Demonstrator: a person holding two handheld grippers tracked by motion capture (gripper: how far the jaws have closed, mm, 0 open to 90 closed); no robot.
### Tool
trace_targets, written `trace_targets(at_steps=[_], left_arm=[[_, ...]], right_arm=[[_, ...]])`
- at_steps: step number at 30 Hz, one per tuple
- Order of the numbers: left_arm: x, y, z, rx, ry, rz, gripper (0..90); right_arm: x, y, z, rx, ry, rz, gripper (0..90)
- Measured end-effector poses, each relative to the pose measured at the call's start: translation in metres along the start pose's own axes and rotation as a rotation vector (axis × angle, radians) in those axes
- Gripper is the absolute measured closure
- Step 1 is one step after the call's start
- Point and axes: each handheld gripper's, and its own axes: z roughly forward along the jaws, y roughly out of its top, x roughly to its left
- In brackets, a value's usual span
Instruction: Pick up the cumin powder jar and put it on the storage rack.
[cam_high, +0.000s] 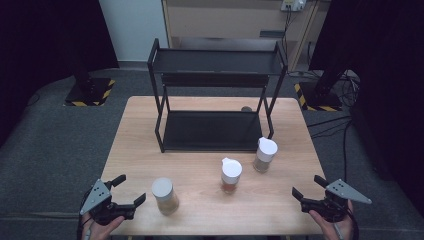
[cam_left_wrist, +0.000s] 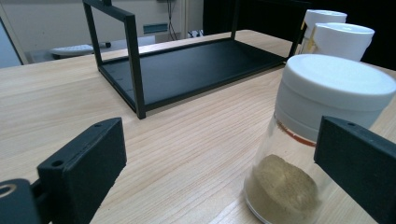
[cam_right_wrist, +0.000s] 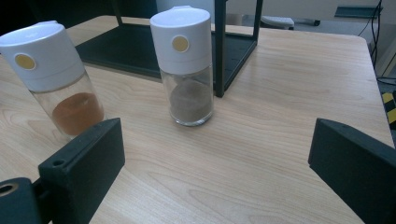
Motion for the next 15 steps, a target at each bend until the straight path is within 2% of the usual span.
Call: trace_targets(at_steps=[10, 15], left_arm=[[0.001, 0.023, -0.011, 0.006, -0.031, 0.012, 0.9], [0.003, 0.032, -0.015, -0.002, -0.054, -0.002, 0.4]], right_arm=[[0.0, 0.0, 0.0, 0.002, 0.003, -0.006, 4.0], [0.001, 0.001, 0.0, 0.004, 0.003, -0.011, 4.1]])
